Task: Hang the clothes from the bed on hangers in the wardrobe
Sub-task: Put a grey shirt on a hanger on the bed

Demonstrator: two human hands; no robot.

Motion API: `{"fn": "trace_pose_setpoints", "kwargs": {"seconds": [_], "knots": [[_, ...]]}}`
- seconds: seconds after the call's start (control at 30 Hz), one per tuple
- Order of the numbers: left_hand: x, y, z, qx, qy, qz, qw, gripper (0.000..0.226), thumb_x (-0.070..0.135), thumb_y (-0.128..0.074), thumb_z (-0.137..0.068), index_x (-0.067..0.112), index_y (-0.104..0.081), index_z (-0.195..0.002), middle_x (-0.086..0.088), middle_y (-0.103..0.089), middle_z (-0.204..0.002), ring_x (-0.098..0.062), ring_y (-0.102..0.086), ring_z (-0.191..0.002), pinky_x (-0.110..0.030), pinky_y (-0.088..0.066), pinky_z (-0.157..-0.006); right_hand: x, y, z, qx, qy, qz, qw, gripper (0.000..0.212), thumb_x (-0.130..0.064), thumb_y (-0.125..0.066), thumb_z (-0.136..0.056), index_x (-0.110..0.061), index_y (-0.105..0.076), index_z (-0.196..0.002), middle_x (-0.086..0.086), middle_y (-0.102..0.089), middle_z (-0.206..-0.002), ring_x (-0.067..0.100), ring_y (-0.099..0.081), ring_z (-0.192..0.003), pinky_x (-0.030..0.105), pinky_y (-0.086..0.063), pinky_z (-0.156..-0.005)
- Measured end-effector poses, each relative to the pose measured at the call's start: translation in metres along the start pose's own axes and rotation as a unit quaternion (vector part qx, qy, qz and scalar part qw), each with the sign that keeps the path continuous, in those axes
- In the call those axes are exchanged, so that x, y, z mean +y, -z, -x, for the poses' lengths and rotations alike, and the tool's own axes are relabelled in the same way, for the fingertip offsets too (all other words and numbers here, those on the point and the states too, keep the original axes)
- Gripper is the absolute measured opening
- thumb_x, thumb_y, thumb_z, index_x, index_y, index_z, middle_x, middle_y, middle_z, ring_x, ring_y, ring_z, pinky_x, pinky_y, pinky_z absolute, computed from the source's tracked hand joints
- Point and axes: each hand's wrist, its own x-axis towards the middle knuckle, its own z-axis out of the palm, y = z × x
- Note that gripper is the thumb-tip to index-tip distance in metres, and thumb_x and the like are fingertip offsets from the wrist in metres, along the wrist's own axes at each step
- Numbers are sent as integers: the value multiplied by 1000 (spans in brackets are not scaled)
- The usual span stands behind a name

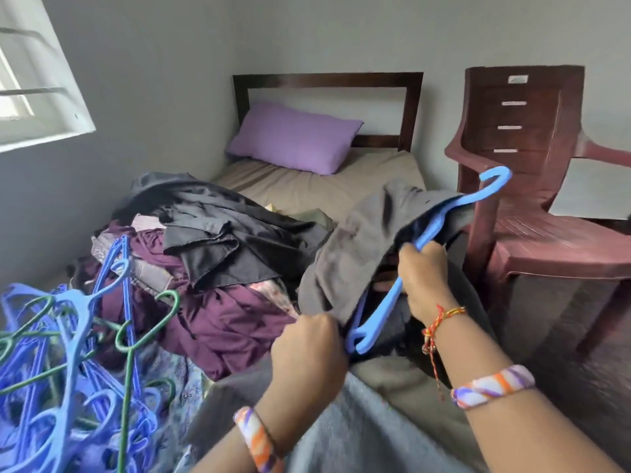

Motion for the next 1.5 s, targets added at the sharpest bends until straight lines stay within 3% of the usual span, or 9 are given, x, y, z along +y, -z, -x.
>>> {"fn": "trace_pose_setpoints", "kwargs": {"seconds": [0.17,0.3,0.5,0.57,0.73,0.97,1.2,1.43,1.5], "knots": [[13,18,28,18,-129,-47,990,56,33,-85,-18,20,-39,-46,-3,-42,-32,-15,-46,-25,-22,-11,-27,8,-3,6,-1,104,156,982,21,8,-42,-87,13,-61,-93,28,-64,-93,39,-61,-94,27,-32,-60],[34,39,29,60,-118,64,989,22,23,-49,-85,15,-29,-84,-12,-62,-90,-33,-61,-88,-36,-25,-52,9,-7,16,-59,174,275,944,16,-3,-50,-91,6,-59,-83,27,-66,-89,39,-63,-91,19,-24,-57],[-19,55,-49,127,15,142,981,30,35,-38,-97,5,-39,-102,-28,-55,-114,-45,-52,-107,-43,-40,-82,-33,3,65,-330,112,396,850,27,-26,-44,-97,-3,-45,-83,18,-59,-80,41,-64,-75,37,-50,-60],[-41,63,-73,124,13,312,942,24,27,-46,-93,4,-44,-98,-25,-57,-97,-39,-56,-87,-42,-41,-71,-26,-1,83,-431,90,404,802,33,-31,-43,-98,0,-50,-88,14,-56,-74,40,-67,-74,38,-53,-59],[-61,81,-78,29,98,735,671,34,38,-34,-99,11,-50,-88,-11,-59,-87,-22,-62,-72,-29,-54,-61,-19,-13,109,-471,188,461,728,41,-43,-38,-98,-10,-44,-74,23,-60,-106,34,-57,-100,27,-29,-66],[-75,59,-67,152,133,661,723,18,-8,-30,-97,-1,-46,-98,-12,-52,-79,-6,-55,-38,-17,-48,-42,-47,31,136,-491,319,630,509,23,-32,-70,-80,-16,-53,-83,6,-58,-100,24,-55,-87,30,-31,-61],[-46,67,-60,147,92,605,777,33,-3,-34,-97,12,-51,-74,-5,-57,-66,-1,-46,-37,-8,-34,-37,-64,-29,101,-233,453,442,738,29,-21,-55,-87,-35,-63,-111,2,-62,-115,29,-56,-109,30,-38,-74],[-98,81,-49,134,133,679,710,28,-5,-29,-98,6,-49,-81,3,-62,-52,1,-36,-34,-9,-21,-28,-29,-14,50,-419,205,115,877,36,-23,-69,-83,-26,-59,-117,-15,-58,-111,-9,-51,-98,9,-39,-89],[-109,78,-46,117,133,692,700,28,-5,-29,-98,5,-49,-82,4,-62,-51,3,-34,-30,-9,-20,-28,22,-5,29,-394,140,251,873,36,-31,-56,-92,-16,-54,-125,-13,-54,-111,1,-50,-103,15,-39,-91]]}}
